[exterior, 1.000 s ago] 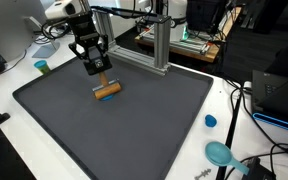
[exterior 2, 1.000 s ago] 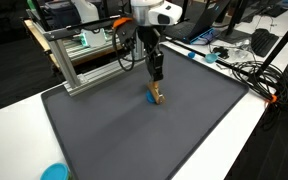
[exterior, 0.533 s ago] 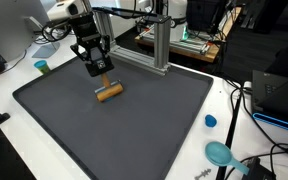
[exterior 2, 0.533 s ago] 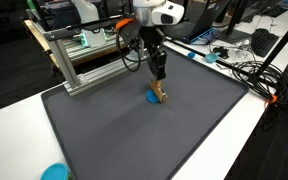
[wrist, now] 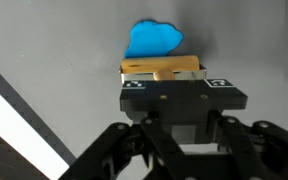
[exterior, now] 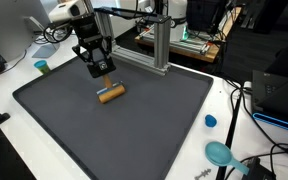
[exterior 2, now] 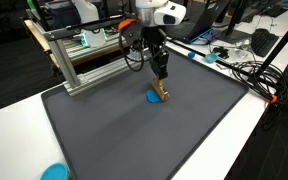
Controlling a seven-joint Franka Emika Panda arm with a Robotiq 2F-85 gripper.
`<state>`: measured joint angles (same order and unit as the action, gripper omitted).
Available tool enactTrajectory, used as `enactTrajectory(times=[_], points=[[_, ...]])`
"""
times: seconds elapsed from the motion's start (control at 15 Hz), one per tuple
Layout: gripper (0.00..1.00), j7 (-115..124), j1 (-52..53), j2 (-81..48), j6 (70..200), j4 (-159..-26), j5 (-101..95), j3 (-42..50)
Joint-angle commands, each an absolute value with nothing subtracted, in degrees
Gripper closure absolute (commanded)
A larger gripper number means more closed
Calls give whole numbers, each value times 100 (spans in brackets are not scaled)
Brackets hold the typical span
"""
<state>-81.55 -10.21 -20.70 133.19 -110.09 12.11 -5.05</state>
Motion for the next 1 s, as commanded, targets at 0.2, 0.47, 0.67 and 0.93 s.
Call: enactTrajectory(times=[0.2,0.47,0.67,0.93], points=[[78,-8326,-1115,-1803,13281,-10986,1930,-691],[78,-8258,-1124,-1494,12969,-10641,2243,-549],[78,-6992,-756,-1125,12773,-10576,757,-31],[78,-5263,-463,-489,12419,-10983,-547,157]])
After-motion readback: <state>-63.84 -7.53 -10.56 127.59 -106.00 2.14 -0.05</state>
